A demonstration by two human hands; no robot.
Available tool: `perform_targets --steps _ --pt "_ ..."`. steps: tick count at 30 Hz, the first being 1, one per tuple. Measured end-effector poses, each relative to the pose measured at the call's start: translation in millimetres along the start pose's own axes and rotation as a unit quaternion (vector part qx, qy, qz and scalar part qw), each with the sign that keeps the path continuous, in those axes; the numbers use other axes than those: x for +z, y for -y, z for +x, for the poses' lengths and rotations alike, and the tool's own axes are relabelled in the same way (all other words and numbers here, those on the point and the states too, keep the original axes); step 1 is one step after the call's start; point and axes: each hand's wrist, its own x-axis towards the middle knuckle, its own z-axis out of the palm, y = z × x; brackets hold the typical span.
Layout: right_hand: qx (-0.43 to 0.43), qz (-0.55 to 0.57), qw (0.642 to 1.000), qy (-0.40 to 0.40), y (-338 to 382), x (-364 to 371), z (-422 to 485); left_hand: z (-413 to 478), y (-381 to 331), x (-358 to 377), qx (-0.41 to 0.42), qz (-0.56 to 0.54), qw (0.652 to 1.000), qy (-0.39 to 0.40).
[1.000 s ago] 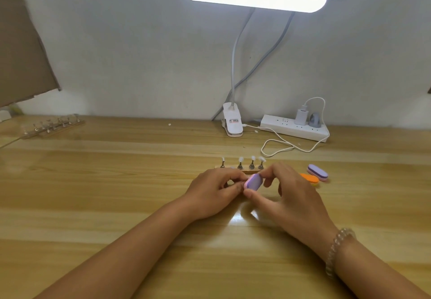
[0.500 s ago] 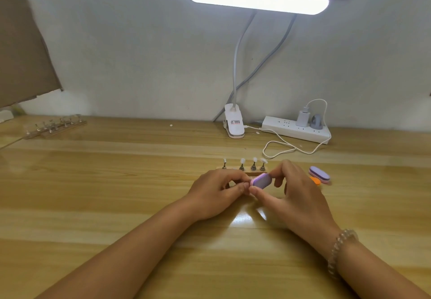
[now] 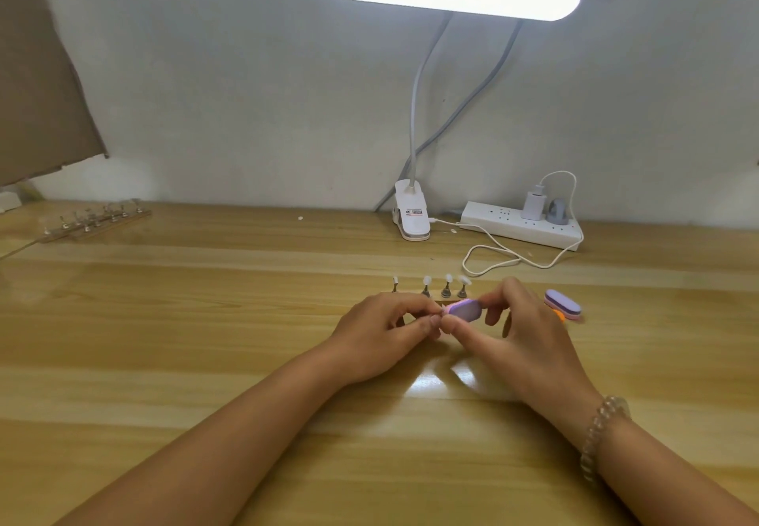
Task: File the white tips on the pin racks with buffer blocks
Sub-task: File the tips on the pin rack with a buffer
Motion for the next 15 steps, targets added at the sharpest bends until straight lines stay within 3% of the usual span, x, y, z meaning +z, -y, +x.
perform_targets --steps 4,8,12,15 --pt "-0.08 -0.005 0.996 0.041 4.5 0.9 -6.2 -2.9 1.8 0.4 0.006 0.007 1.0 0.005" --pt "-0.028 0.055 0.998 0.019 1.0 -2.7 1.7 -1.7 -1.0 0.2 0.018 -0.005 1.0 0.003" --pt "-0.107 -0.005 0.994 0.027 8.3 1.0 -6.4 -1.8 0.1 0.4 0.012 -0.013 1.0 -0.006" --pt "-0.042 0.019 0.999 0.018 2.3 -0.6 -0.7 -1.5 0.9 0.3 0.012 -0.028 0.999 -0.014"
